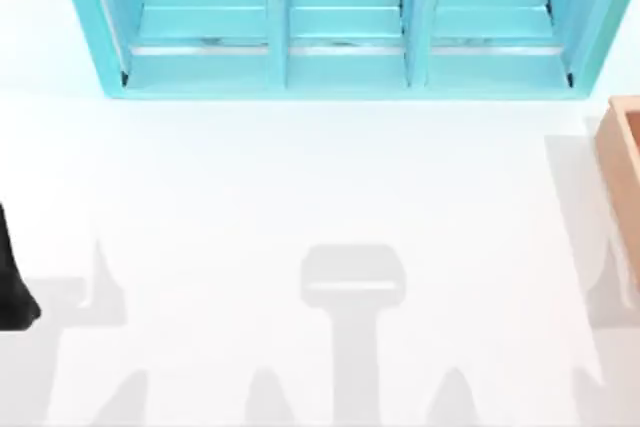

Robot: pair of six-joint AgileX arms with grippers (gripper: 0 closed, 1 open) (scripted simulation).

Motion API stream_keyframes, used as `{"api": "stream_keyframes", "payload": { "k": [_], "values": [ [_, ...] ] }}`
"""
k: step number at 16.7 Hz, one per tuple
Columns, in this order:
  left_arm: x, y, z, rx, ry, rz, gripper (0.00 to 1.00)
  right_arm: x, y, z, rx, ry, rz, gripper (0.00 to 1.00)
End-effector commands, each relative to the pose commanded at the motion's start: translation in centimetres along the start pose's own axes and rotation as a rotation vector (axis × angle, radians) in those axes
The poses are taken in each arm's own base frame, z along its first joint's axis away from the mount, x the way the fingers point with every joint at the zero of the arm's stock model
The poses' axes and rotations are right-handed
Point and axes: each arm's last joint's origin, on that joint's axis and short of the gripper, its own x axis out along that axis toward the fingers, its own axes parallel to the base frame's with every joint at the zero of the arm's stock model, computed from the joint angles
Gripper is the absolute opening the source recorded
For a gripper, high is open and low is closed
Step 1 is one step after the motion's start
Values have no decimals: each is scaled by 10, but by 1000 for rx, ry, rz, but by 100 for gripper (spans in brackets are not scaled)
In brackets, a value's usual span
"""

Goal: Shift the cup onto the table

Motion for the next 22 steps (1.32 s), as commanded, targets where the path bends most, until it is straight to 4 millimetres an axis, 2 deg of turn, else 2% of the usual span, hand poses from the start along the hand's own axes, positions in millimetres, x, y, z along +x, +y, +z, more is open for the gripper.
{"api": "stream_keyframes", "payload": {
  "k": [4,7,10,13,16,19,22],
  "values": [
    [0,0,0,0,0,0,100,0,-1,5,-12,33,-13,100],
    [0,0,0,0,0,0,100,3,-6,24,-50,162,-53,100],
    [0,0,0,0,0,0,100,13,-14,49,-93,381,-98,100],
    [0,0,0,0,0,0,100,36,-28,74,-122,657,-130,100],
    [0,0,0,0,0,0,100,66,-48,92,-122,941,-134,100],
    [0,0,0,0,0,0,100,99,-73,99,-93,1200,-107,100],
    [0,0,0,0,0,0,100,125,-98,97,-46,1405,-62,100]
  ]
}}
